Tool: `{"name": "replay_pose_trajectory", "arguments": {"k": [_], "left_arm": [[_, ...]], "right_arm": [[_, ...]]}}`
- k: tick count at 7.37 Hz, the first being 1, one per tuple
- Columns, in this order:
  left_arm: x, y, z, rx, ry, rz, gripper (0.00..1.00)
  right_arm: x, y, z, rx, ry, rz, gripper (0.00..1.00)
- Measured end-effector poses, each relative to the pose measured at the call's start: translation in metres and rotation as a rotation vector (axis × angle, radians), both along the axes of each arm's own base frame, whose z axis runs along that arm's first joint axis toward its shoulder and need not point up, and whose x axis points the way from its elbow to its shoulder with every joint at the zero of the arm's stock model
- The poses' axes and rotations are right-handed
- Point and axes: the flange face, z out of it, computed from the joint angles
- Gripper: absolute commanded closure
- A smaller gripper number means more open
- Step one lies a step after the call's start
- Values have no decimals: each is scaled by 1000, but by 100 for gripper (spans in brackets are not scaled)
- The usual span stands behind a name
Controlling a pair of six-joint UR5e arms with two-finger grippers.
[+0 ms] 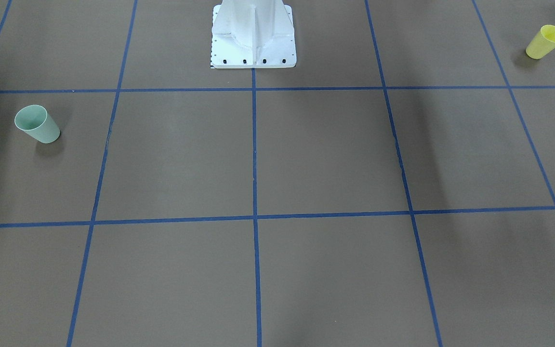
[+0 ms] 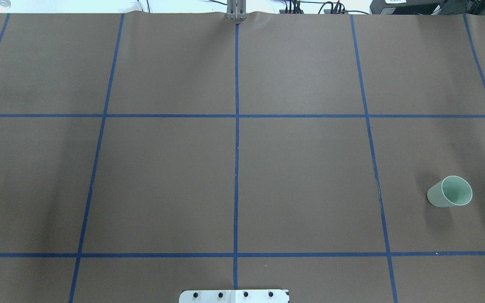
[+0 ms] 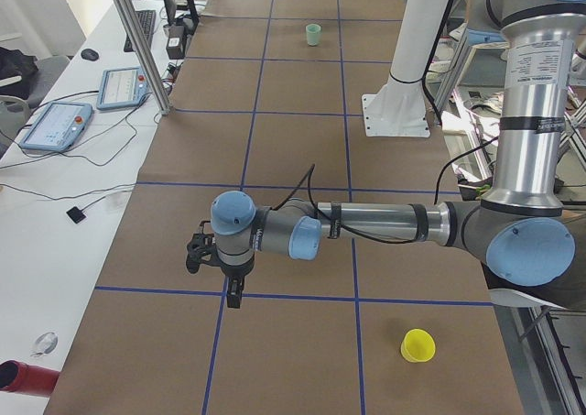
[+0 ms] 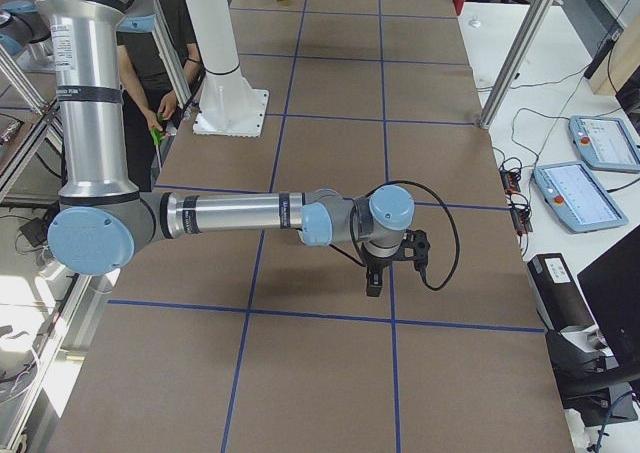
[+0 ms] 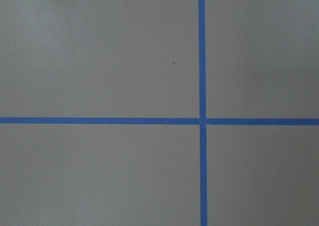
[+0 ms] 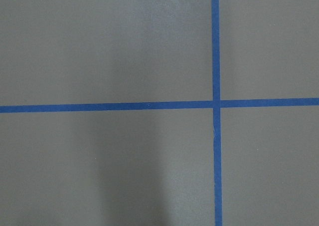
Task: Transfer and stack yellow cup on green cup
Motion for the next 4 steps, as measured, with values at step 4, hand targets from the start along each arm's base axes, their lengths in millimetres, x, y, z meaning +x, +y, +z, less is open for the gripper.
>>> {"name": "replay_pose_trajectory", "arguments": {"k": [4], "left_arm": [[1,20,10,42,5,-2,0]], "right_arm": [[0,0,3,-12,1,6,0]]}}
